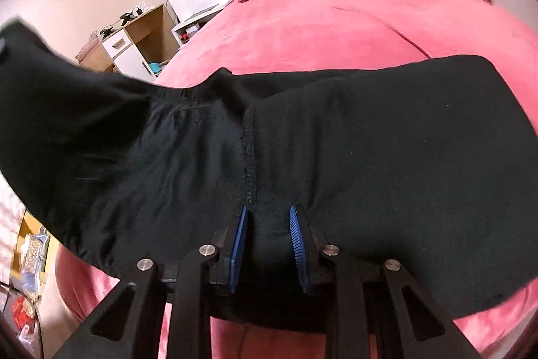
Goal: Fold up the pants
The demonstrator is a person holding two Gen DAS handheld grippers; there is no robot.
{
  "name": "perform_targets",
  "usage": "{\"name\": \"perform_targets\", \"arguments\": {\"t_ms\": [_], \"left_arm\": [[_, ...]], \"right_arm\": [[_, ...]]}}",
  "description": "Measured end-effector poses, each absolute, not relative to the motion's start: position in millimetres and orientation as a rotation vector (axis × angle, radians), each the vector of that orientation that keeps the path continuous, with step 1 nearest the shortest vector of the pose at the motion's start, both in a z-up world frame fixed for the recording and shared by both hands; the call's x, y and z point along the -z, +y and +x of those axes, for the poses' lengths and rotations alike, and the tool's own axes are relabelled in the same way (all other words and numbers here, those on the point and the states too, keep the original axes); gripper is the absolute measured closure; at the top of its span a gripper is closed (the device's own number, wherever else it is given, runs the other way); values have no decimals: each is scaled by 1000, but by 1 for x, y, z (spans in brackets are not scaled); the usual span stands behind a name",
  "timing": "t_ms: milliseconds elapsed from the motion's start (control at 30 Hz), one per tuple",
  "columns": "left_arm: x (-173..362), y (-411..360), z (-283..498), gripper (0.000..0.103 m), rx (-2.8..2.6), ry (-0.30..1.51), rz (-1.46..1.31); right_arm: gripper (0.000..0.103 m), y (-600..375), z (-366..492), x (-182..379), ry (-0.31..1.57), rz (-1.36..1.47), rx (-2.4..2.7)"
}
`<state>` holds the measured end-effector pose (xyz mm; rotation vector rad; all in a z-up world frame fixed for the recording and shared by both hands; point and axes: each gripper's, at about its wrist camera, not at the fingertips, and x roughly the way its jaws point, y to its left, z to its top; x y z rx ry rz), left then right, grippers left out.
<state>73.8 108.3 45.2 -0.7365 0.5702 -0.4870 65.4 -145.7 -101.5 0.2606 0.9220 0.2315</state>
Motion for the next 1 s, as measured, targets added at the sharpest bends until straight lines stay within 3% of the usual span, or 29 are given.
{"name": "perform_targets", "arguments": {"t_ms": [333,567,1000], "left_arm": [[-51,2,91,89,723,681,-600],[-30,-65,108,89,772,778,-495],[10,-175,127,89,824,910,-321]], "right_arm": [[76,-201,53,86,877,484,-217],[73,-254,32,71,831,392,25],[72,-341,-2,64,727,627,144]]}}
